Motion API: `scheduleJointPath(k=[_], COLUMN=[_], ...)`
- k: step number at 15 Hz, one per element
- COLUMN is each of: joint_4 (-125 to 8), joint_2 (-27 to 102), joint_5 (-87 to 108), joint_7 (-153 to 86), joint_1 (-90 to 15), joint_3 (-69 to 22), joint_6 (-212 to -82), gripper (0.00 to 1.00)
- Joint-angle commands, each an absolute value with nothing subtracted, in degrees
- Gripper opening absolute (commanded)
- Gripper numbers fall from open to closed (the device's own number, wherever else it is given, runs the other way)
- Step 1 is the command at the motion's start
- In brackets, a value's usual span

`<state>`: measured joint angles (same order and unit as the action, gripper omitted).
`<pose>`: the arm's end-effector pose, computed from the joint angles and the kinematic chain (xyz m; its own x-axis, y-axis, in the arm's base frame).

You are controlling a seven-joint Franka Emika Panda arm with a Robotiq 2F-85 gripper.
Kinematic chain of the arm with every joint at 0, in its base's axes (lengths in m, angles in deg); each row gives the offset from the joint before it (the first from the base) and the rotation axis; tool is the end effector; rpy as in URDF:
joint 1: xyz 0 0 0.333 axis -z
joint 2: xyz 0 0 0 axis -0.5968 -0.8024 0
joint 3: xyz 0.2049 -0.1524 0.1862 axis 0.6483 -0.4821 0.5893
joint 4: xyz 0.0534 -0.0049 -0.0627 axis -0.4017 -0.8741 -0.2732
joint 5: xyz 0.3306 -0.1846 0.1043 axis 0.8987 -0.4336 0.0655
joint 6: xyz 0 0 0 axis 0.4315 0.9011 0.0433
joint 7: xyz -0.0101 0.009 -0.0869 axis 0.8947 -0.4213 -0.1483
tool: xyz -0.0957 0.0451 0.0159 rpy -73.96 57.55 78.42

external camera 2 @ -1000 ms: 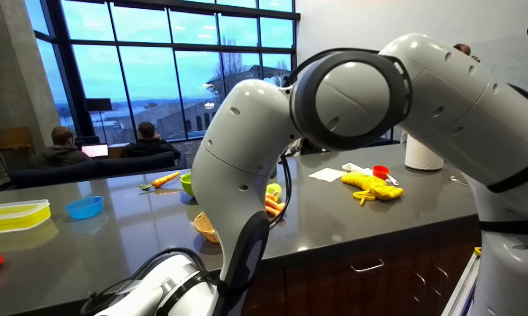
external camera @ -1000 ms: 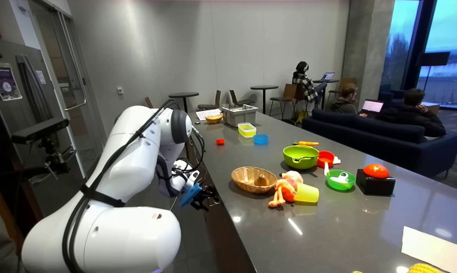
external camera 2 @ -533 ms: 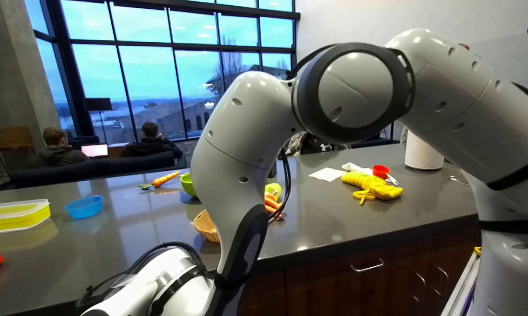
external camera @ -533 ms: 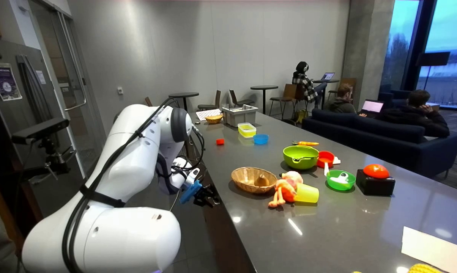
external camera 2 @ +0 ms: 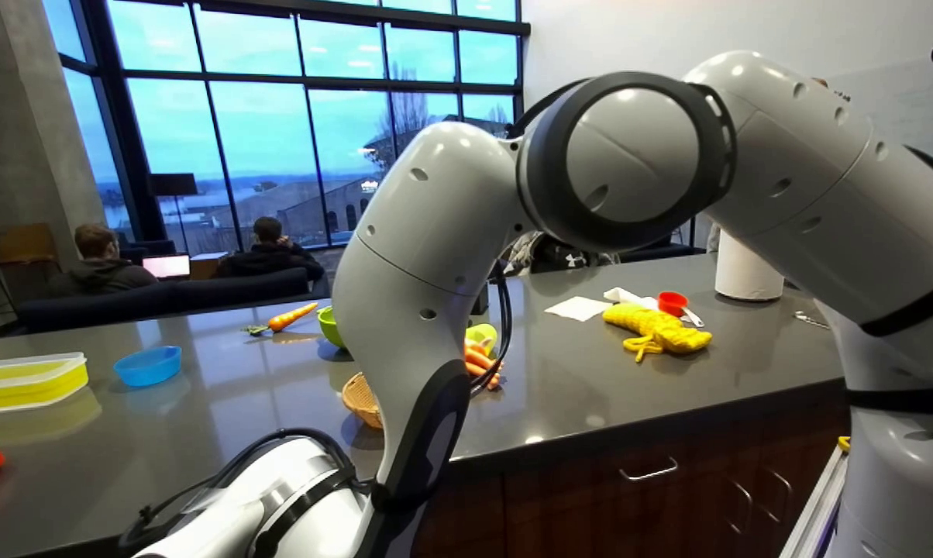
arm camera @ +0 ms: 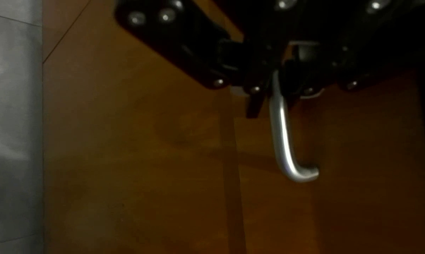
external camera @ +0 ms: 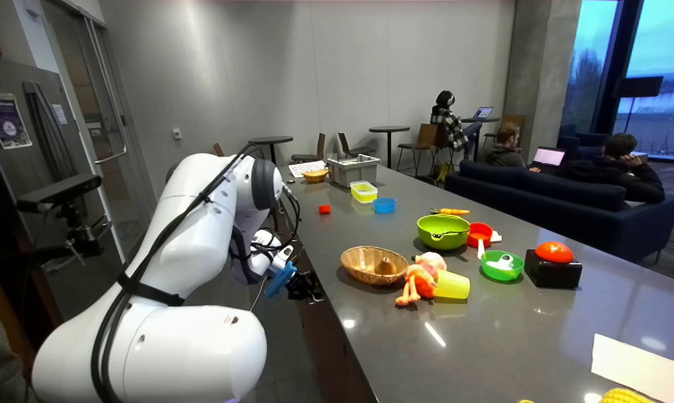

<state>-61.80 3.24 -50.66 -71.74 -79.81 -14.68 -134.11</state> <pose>0.4543 0.4446 0.0749 0.6457 0.7594 -0.0805 0.5690 -0.4082 0.7139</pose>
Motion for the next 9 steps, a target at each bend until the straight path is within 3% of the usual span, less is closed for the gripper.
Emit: scheduleJointPath(k=[1, 9], joint_4=[-58.29, -58.34], joint_2=[-0.1, -1.0], joint_5=[-52.07, -51.64], joint_7=[-71.06, -71.04], joint_1=[-79.12, -78.95], joint_3=[-13.61, -12.73], joint_6=[-134.89, -136.02], gripper=[0.0, 0.01])
